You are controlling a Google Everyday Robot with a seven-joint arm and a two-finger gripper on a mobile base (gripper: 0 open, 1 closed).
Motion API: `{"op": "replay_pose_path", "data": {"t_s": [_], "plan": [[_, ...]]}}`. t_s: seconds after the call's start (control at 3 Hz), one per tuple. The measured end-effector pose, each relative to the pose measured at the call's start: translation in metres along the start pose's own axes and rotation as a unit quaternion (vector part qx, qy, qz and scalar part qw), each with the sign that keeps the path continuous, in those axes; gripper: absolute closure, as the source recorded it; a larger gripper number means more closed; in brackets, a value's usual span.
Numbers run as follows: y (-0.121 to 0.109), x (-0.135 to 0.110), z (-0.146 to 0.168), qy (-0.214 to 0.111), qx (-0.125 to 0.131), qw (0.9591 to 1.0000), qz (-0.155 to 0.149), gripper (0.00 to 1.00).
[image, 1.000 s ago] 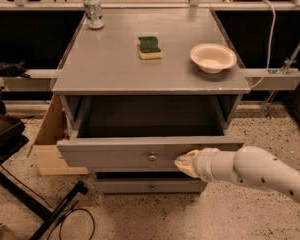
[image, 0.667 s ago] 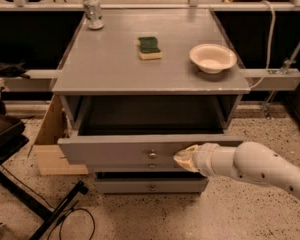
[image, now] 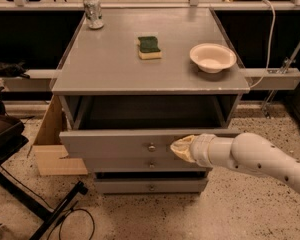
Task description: Close top drawer
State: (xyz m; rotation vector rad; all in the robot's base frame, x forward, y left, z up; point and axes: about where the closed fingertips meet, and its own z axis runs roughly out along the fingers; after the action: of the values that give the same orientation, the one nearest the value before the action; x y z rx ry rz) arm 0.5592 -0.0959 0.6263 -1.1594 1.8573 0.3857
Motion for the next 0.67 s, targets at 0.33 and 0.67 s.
{"op": "replay_pose_path", "data": {"t_s": [0.33,0.67], "plan": [[-0.0102,-0.0098,-0.0003,-0.008,0.006,0.9999,-0.007,1.0],[-0.0102,-0.0098,-0.0002,-0.008,0.006,0.9999,-0.007,0.83]]}}
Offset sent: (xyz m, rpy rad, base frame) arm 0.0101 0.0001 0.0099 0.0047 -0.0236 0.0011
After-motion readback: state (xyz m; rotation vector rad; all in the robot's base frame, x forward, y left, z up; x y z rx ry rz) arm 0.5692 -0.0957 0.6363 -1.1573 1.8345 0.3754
